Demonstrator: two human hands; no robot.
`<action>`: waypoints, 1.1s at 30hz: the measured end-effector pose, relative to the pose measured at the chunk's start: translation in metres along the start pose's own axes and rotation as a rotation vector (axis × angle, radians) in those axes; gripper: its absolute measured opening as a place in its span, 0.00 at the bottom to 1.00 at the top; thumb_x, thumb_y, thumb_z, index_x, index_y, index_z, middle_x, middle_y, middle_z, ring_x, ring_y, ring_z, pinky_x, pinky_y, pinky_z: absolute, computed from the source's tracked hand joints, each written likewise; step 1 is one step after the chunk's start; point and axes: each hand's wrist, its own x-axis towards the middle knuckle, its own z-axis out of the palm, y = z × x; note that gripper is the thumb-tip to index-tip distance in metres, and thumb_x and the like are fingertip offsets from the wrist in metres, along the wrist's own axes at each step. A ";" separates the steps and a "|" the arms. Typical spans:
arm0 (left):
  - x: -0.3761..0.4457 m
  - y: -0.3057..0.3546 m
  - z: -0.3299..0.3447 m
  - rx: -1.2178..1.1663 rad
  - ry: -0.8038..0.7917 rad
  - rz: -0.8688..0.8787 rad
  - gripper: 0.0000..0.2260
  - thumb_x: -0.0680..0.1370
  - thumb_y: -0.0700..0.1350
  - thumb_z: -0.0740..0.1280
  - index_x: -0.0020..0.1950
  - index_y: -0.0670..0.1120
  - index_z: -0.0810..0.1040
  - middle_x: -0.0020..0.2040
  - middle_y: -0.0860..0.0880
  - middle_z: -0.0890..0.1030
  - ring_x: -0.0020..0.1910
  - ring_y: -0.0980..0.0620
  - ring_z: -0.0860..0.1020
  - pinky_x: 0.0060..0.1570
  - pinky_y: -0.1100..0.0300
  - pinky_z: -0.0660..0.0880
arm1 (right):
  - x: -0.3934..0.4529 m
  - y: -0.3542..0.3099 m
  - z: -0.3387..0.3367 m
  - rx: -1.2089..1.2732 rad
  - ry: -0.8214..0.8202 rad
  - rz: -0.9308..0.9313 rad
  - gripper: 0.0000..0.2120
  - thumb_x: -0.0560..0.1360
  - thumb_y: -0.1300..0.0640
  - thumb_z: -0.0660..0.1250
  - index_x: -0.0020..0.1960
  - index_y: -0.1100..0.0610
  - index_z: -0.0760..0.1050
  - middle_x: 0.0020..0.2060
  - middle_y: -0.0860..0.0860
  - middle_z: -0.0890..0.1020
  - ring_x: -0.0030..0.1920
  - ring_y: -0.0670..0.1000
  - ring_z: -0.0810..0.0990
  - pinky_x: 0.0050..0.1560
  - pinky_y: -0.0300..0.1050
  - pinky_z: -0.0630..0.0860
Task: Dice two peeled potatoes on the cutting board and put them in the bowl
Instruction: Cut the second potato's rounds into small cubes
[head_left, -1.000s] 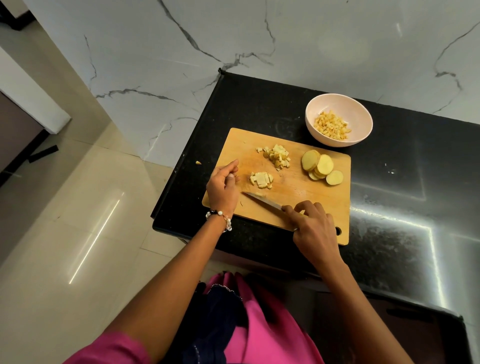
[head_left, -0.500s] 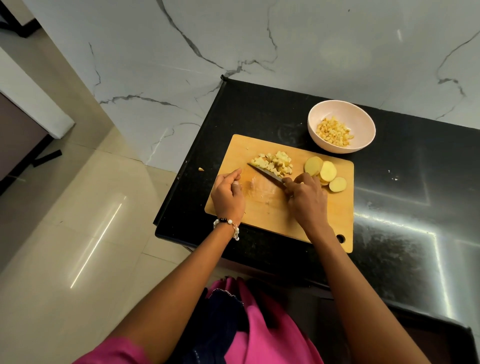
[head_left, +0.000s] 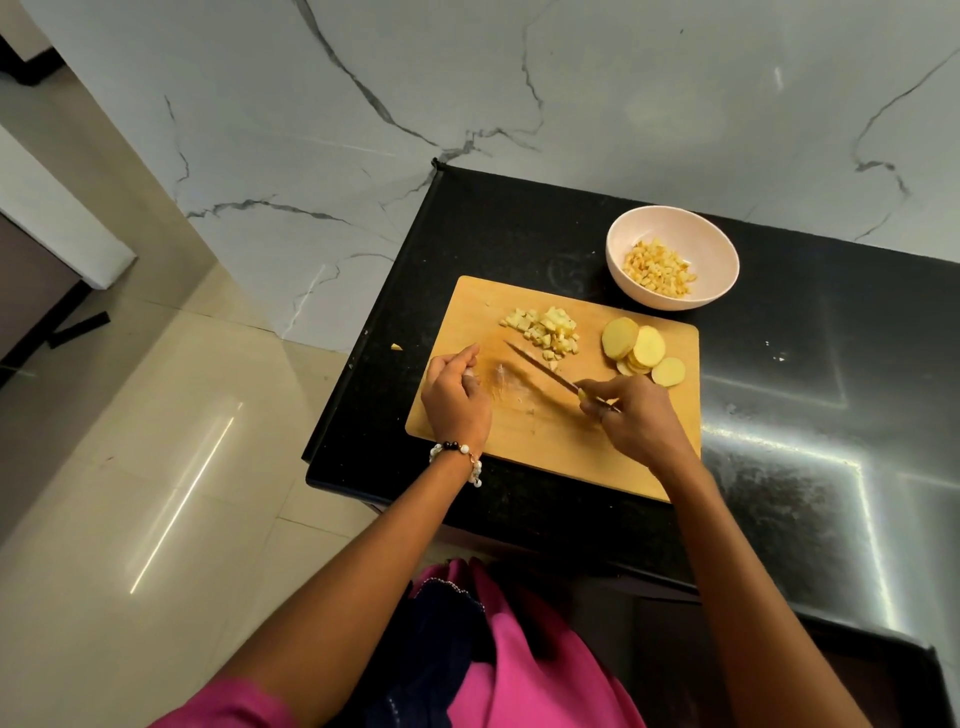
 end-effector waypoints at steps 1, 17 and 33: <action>0.000 0.001 0.000 0.012 0.003 -0.002 0.16 0.77 0.30 0.59 0.59 0.41 0.80 0.53 0.46 0.77 0.49 0.53 0.78 0.52 0.58 0.78 | -0.004 0.005 0.002 -0.067 -0.002 -0.005 0.16 0.77 0.59 0.66 0.64 0.55 0.76 0.56 0.55 0.80 0.55 0.53 0.76 0.53 0.46 0.72; -0.005 0.012 -0.002 0.132 -0.053 -0.002 0.17 0.77 0.30 0.59 0.61 0.42 0.79 0.53 0.44 0.74 0.51 0.49 0.75 0.52 0.70 0.68 | 0.014 0.016 0.002 -0.194 0.328 0.030 0.15 0.77 0.59 0.65 0.63 0.52 0.77 0.49 0.53 0.78 0.49 0.56 0.75 0.44 0.52 0.75; 0.028 0.044 0.024 0.946 -0.574 0.599 0.31 0.80 0.37 0.57 0.73 0.67 0.54 0.73 0.42 0.55 0.68 0.42 0.59 0.61 0.49 0.61 | 0.000 0.014 -0.025 -0.490 0.390 -0.059 0.16 0.77 0.61 0.65 0.63 0.49 0.77 0.51 0.53 0.76 0.51 0.55 0.70 0.42 0.49 0.62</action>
